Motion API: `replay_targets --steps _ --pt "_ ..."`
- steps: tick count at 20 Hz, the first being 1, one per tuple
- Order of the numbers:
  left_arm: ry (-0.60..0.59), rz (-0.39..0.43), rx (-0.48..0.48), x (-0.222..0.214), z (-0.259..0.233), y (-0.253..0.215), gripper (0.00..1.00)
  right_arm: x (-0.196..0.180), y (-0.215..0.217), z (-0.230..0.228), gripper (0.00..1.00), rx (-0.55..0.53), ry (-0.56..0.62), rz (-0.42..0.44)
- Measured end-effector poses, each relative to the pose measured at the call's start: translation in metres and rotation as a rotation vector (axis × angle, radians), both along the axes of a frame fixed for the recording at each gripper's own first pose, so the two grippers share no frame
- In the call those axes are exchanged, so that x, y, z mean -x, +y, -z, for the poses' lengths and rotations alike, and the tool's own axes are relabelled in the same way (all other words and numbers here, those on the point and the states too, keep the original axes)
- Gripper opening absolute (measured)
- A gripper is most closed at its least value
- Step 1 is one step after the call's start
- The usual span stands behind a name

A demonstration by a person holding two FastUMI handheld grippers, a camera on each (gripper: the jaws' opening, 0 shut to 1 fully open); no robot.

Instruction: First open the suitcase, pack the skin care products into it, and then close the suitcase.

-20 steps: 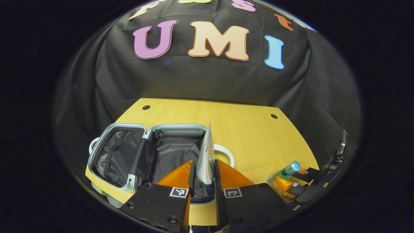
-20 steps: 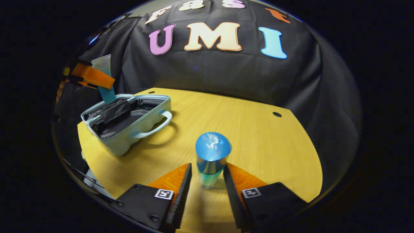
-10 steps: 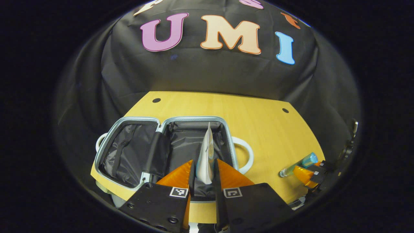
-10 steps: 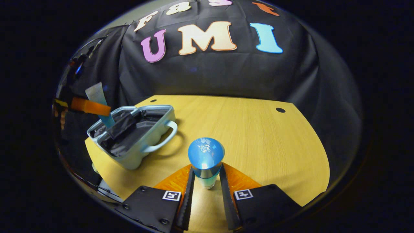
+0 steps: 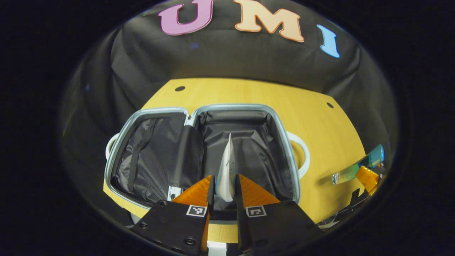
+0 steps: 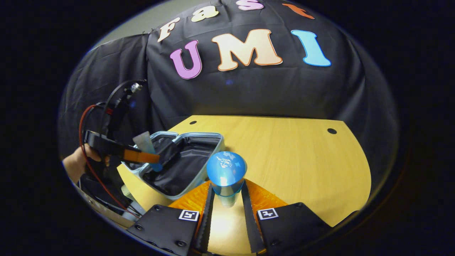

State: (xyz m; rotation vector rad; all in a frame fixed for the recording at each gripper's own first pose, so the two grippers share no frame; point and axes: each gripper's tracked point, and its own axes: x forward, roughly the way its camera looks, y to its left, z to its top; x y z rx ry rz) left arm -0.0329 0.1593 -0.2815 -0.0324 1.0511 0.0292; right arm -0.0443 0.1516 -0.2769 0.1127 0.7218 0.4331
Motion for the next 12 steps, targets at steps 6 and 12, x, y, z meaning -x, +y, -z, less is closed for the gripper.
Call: replay_targets --steps 6,12 --pt "0.061 0.032 0.022 -0.010 0.029 0.002 0.31 0.011 0.037 -0.016 0.43 -0.040 0.056 -0.020" --pt "-0.048 0.051 0.028 -0.031 0.015 0.014 0.95 0.009 0.082 -0.023 0.42 -0.061 0.084 -0.064"
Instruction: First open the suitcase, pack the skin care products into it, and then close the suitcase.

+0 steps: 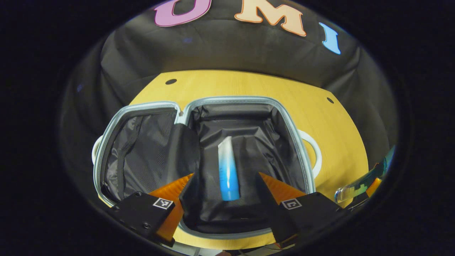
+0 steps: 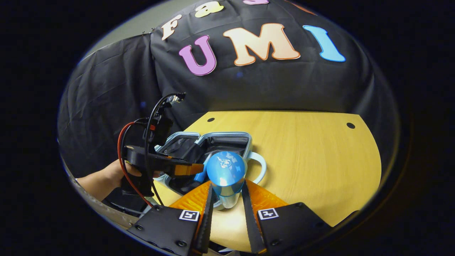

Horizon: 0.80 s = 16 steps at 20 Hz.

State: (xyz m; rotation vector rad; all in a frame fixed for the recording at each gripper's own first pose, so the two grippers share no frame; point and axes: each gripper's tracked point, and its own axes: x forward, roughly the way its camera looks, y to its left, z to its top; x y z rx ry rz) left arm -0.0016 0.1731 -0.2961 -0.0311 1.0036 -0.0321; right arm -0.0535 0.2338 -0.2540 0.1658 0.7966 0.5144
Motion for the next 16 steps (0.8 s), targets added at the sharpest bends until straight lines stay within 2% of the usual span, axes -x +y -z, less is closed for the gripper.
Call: replay_targets --steps 2,7,10,16 --pt "-0.063 -0.003 -0.002 -0.011 -0.012 0.011 0.90 0.000 0.019 0.004 0.45 -0.011 0.018 -0.018" --pt "-0.126 -0.060 0.014 -0.020 -0.035 0.054 0.89 -0.004 0.058 0.027 0.43 -0.012 0.086 -0.053" --pt "-0.123 -0.106 0.000 -0.012 -0.038 0.088 0.89 -0.007 0.075 0.051 0.45 0.018 0.153 -0.068" --pt "-0.091 -0.191 -0.018 0.011 -0.028 0.145 0.89 -0.009 0.090 0.086 0.41 0.097 0.227 -0.060"
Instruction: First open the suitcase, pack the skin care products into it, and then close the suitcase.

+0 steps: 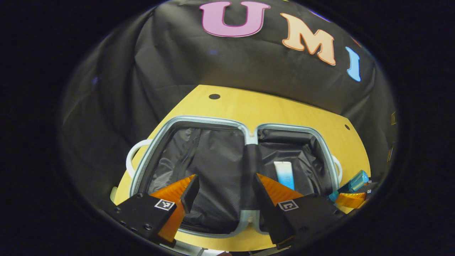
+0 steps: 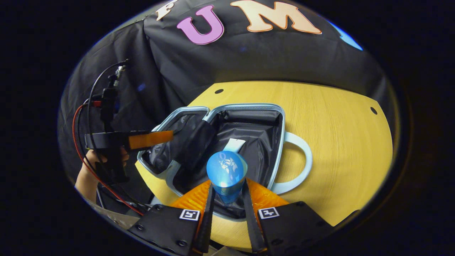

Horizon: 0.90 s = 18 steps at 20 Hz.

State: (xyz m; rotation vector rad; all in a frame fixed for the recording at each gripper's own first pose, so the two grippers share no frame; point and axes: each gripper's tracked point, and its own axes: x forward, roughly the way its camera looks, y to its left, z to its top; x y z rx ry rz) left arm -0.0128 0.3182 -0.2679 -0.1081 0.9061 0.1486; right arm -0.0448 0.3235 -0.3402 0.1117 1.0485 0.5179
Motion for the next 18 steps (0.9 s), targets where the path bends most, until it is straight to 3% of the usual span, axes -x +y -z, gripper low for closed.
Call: replay_targets --steps 2,5,8,10,11,15,17,18 --pt "0.003 -0.029 -0.005 0.004 -0.001 0.016 0.89 -0.003 0.002 0.011 0.45 0.020 0.032 0.016" --pt "-0.002 -0.064 -0.011 0.008 -0.004 0.037 0.89 -0.014 0.000 0.026 0.42 0.071 0.041 0.042" --pt "0.005 -0.087 -0.014 0.013 -0.004 0.051 0.89 -0.025 0.005 0.030 0.45 0.079 0.063 0.063" --pt "0.006 -0.100 -0.011 0.015 -0.003 0.056 0.89 -0.030 0.009 0.030 0.41 0.077 0.102 0.077" --pt "0.007 -0.105 -0.011 0.015 -0.004 0.059 0.90 -0.033 0.011 0.031 0.45 0.077 0.112 0.083" --pt "0.007 -0.122 -0.020 0.018 -0.003 0.070 0.90 -0.054 0.019 0.018 0.41 0.054 0.043 0.133" --pt "0.012 -0.132 -0.022 0.020 -0.004 0.075 0.89 -0.066 0.022 0.005 0.74 0.042 -0.012 0.126" --pt "0.011 -0.136 -0.027 0.021 -0.004 0.078 0.90 -0.070 0.022 0.000 0.75 0.041 -0.031 0.119"
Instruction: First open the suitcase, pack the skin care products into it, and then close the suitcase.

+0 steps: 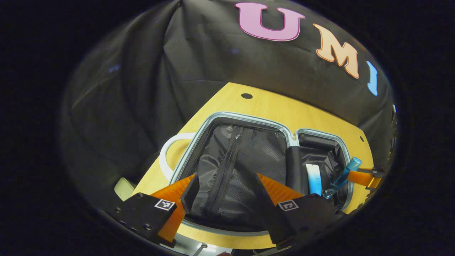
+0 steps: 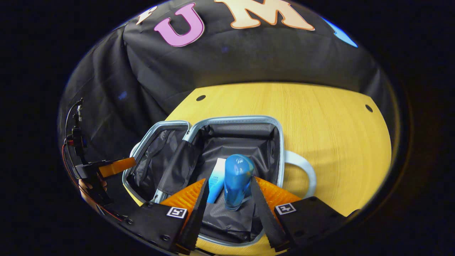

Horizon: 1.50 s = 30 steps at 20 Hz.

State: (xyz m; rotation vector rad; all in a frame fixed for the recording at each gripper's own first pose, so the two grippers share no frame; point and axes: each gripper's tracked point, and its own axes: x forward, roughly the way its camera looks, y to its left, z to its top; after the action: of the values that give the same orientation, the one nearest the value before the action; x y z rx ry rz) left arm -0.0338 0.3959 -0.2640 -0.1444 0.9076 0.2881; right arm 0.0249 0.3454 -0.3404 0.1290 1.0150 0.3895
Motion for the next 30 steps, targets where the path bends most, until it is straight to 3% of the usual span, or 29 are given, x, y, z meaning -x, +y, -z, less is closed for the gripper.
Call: replay_targets --steps 1,2,3,7,9,10,11,13,14,16,24,26,27,29,30 --pt "0.000 -0.003 -0.005 0.001 -0.001 0.004 0.90 -0.004 0.000 -0.003 0.70 0.005 -0.016 -0.001" --pt "-0.002 -0.006 -0.010 0.003 -0.002 0.009 0.90 -0.006 0.000 -0.008 0.72 0.005 -0.028 -0.001" --pt "-0.004 -0.010 -0.017 0.002 -0.001 0.015 0.89 -0.007 0.001 -0.012 0.81 0.004 -0.038 0.000" --pt "0.010 -0.064 -0.049 0.007 0.000 0.049 0.89 -0.003 0.002 -0.025 0.82 -0.011 -0.069 -0.008" --pt "0.014 -0.105 -0.067 0.008 0.002 0.077 0.89 0.000 0.002 -0.031 0.95 -0.017 -0.083 -0.017" --pt "0.014 -0.135 -0.065 0.007 0.001 0.090 0.89 0.001 0.001 -0.033 0.95 -0.015 -0.095 -0.022" --pt "0.013 -0.165 -0.057 0.005 0.001 0.102 0.89 0.002 0.000 -0.035 0.87 -0.010 -0.102 -0.023" --pt "0.020 -0.224 -0.047 0.002 0.005 0.131 0.89 0.002 -0.005 -0.041 0.87 -0.004 -0.118 -0.016" --pt "0.029 -0.244 -0.046 0.001 0.011 0.142 0.89 0.002 -0.007 -0.044 0.95 -0.002 -0.127 -0.010" --pt "0.054 -0.257 -0.046 -0.006 0.023 0.161 0.90 0.000 -0.014 -0.048 0.95 0.011 -0.144 0.004" --pt "0.187 -0.275 0.107 -0.018 0.091 0.171 0.88 0.000 -0.049 -0.055 0.96 0.069 -0.152 0.076" --pt "0.185 -0.281 0.151 -0.021 0.099 0.164 0.72 0.000 -0.055 -0.056 0.96 0.075 -0.151 0.084" --pt "0.161 -0.276 0.190 -0.029 0.097 0.156 0.53 0.001 -0.055 -0.056 0.96 0.074 -0.153 0.085" --pt "0.170 -0.248 0.155 -0.027 0.088 0.151 0.15 0.003 -0.057 -0.059 0.96 0.074 -0.162 0.079" --pt "0.150 -0.219 0.128 -0.031 0.081 0.150 0.13 0.003 -0.057 -0.062 0.96 0.070 -0.169 0.073"
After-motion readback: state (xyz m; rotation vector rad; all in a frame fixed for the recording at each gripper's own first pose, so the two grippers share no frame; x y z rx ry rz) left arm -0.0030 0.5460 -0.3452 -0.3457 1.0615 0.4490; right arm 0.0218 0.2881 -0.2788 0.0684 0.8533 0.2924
